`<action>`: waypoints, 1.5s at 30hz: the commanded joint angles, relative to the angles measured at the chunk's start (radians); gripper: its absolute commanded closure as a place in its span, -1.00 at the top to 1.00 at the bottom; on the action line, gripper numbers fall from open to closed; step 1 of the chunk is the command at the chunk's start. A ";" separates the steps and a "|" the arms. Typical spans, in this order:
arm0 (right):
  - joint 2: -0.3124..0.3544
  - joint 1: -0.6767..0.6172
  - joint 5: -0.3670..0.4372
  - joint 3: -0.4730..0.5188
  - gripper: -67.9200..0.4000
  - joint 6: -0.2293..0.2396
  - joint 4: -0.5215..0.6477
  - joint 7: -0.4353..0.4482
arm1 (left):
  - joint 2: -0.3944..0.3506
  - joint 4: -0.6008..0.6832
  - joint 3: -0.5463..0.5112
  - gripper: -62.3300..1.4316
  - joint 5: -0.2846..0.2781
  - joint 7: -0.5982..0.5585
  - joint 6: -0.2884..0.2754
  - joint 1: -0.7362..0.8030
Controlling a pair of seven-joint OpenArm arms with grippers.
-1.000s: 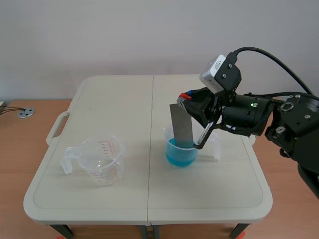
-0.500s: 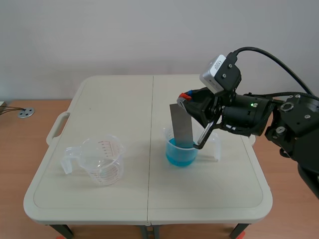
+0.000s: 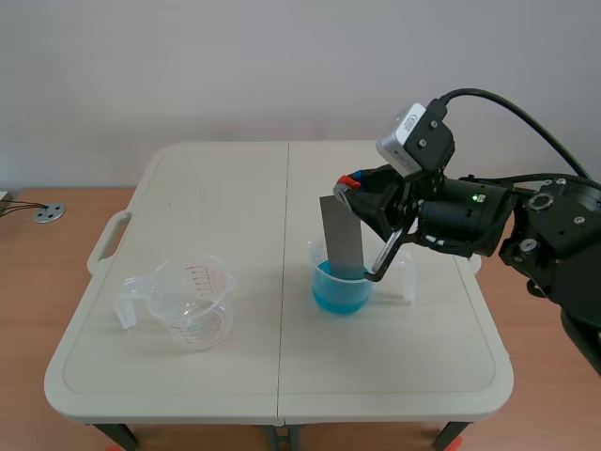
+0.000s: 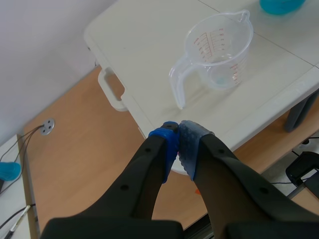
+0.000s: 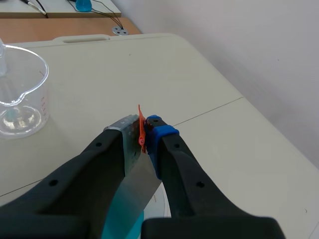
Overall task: Hold the metal plate by the orange handle, dip it into the blue solution, take it out and point at it, then put the plate back in the beaker on the left.
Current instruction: 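Hold the plate still in the solution, then raise the plate and point at it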
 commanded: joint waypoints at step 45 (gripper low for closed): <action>0.075 -0.074 0.000 0.025 -0.95 0.009 0.311 0.037 | 0.002 0.013 0.003 -0.90 -0.010 -0.014 -0.008 -0.043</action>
